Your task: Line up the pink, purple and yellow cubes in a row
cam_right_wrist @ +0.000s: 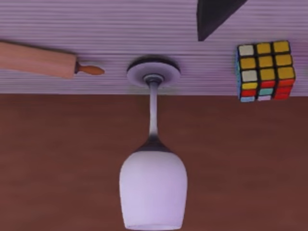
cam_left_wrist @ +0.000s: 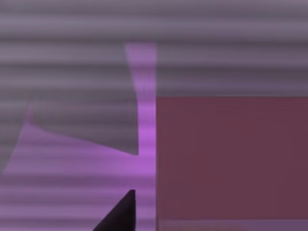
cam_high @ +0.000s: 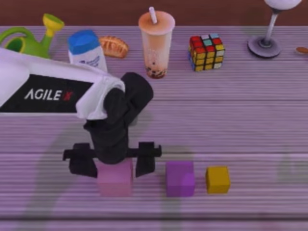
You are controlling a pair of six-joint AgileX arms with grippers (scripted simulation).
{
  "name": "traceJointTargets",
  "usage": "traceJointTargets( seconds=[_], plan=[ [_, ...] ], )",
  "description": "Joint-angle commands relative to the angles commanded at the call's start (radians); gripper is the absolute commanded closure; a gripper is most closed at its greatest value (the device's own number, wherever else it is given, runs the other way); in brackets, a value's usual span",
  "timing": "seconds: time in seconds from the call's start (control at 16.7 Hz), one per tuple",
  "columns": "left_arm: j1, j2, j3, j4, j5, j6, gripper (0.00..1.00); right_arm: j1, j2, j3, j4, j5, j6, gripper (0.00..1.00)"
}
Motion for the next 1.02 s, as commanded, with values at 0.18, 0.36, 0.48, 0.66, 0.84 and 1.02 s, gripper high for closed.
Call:
traceJointTargets(
  seconds=[0.18, 0.36, 0.48, 0.66, 0.84, 1.02],
  plan=[
    [0.000, 0.000, 0.000, 0.000, 0.000, 0.000, 0.00, 0.000, 0.000, 0.000, 0.000, 0.000, 0.000, 0.00],
    [0.000, 0.000, 0.000, 0.000, 0.000, 0.000, 0.00, 0.000, 0.000, 0.000, 0.000, 0.000, 0.000, 0.00],
    [0.001, -0.001, 0.000, 0.000, 0.000, 0.000, 0.00, 0.000, 0.000, 0.000, 0.000, 0.000, 0.000, 0.00],
    [0.002, -0.016, 0.027, -0.042, 0.000, -0.001, 0.00, 0.000, 0.000, 0.000, 0.000, 0.000, 0.000, 0.00],
    [0.010, -0.062, 0.083, -0.154, -0.001, -0.004, 0.00, 0.000, 0.000, 0.000, 0.000, 0.000, 0.000, 0.00],
    [0.017, -0.108, 0.134, -0.248, -0.001, -0.005, 0.00, 0.000, 0.000, 0.000, 0.000, 0.000, 0.000, 0.00]
  ],
)
